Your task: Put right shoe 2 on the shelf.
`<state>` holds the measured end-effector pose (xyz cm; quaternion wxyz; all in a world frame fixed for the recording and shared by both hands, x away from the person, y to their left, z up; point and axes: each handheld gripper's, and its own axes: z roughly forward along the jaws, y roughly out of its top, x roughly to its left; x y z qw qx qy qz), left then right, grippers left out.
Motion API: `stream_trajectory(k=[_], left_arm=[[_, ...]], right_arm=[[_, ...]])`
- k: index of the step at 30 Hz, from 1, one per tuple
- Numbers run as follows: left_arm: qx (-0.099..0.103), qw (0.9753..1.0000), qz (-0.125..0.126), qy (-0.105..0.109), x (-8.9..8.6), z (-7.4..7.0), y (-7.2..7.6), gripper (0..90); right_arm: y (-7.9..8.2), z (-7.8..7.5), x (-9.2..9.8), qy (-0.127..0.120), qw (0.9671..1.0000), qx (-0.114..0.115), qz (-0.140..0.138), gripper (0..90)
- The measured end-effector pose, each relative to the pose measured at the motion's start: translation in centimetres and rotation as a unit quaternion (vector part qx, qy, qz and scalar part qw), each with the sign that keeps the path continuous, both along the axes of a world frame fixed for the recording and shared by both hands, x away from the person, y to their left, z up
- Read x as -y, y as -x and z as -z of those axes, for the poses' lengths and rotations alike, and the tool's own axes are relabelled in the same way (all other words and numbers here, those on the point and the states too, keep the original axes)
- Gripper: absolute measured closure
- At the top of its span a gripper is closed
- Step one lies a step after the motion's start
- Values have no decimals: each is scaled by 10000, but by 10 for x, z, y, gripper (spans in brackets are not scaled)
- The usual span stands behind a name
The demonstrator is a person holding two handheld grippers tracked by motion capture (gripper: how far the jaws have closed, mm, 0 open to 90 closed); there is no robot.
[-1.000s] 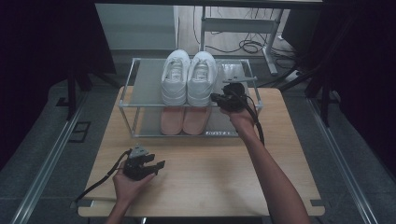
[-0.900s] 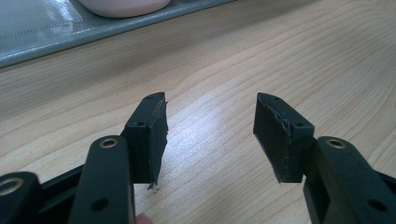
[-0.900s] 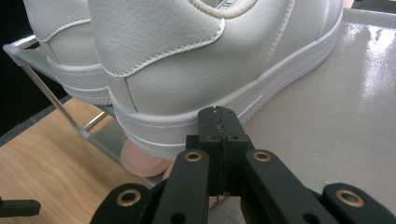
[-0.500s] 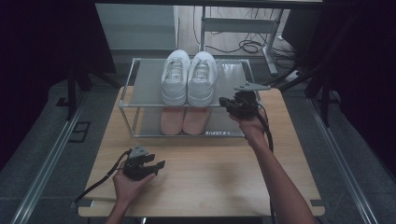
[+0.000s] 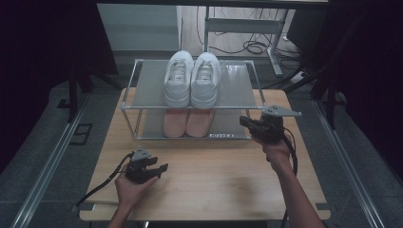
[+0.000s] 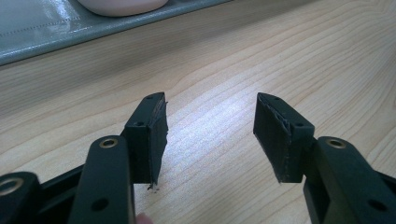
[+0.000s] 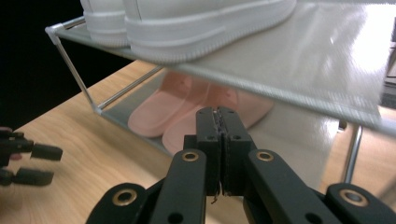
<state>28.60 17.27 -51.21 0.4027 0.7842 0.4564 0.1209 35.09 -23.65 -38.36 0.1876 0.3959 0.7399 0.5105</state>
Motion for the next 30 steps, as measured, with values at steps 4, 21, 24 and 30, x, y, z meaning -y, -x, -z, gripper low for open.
stream_trajectory(k=[4,21,24,30], left_arm=[[-18,10000,-8,18,1,1,0,448],[-76,10000,2,-6,2,2,0,446],[-73,10000,-7,11,2,2,0,446],[-88,10000,-13,12,3,3,0,446]], right_arm=[[13,15,14,-92,9999,-28,34,869],[44,83,52,-92,9991,-394,103,589],[46,93,57,-74,9988,-464,139,559],[47,106,64,-14,9981,-570,238,534]])
